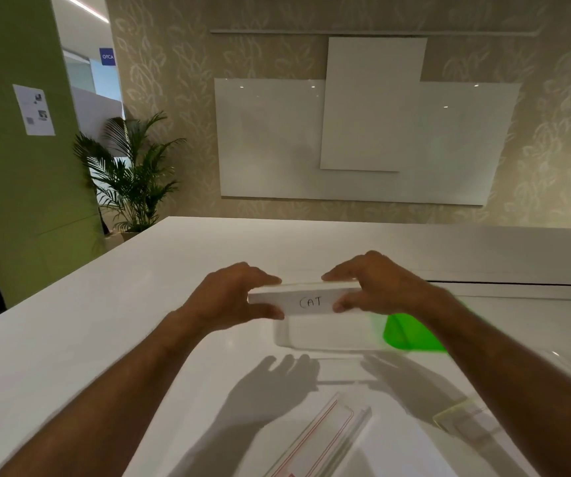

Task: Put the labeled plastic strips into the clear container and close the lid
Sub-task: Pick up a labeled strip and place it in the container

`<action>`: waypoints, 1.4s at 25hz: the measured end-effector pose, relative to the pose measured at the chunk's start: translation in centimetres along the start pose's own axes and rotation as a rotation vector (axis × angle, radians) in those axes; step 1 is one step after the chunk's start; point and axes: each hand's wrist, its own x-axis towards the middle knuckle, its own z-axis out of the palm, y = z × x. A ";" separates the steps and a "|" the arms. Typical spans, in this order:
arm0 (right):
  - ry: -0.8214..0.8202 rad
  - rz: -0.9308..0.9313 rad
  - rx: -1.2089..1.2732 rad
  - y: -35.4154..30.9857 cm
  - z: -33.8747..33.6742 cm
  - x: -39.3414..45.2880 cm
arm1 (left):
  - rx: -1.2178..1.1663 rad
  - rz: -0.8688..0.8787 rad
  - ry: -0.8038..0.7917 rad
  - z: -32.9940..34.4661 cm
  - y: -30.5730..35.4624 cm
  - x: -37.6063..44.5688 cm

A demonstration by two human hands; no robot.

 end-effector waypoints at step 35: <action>-0.514 0.172 -0.077 8.4 6.5 8.3 | 0.260 -0.224 -0.802 9.5 0.1 12.8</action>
